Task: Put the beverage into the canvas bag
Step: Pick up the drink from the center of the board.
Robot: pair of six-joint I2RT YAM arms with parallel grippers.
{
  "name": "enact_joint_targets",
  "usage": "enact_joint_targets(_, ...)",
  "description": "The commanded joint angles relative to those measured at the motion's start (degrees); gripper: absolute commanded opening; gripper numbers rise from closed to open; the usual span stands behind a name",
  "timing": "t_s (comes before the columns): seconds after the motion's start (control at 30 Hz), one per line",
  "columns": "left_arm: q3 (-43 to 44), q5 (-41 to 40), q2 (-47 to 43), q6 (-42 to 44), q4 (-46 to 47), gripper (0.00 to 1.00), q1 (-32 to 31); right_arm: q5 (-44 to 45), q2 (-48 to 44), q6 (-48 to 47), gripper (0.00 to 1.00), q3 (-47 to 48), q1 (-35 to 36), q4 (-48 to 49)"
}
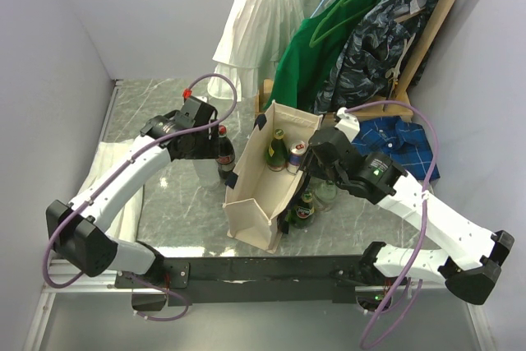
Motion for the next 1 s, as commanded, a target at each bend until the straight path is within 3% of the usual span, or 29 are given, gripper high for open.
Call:
enact_joint_targets(0.0,-0.2,0.41,0.27,-0.61,1.9,0.74,0.26,0.56,-1.59,0.27,0.45,-0.28,0.25,1.11)
enact_joint_targets(0.5,1.03,-0.47,1.07,-0.87,2.42,0.57,0.26,0.83,-1.33,-0.26,0.45,-0.37,0.33,0.76)
enact_joint_targets(0.97,2.35,-0.82,0.36,-0.87,2.42,0.52,0.26,0.56,-0.89,-0.43,0.45,-0.19,0.16,0.85)
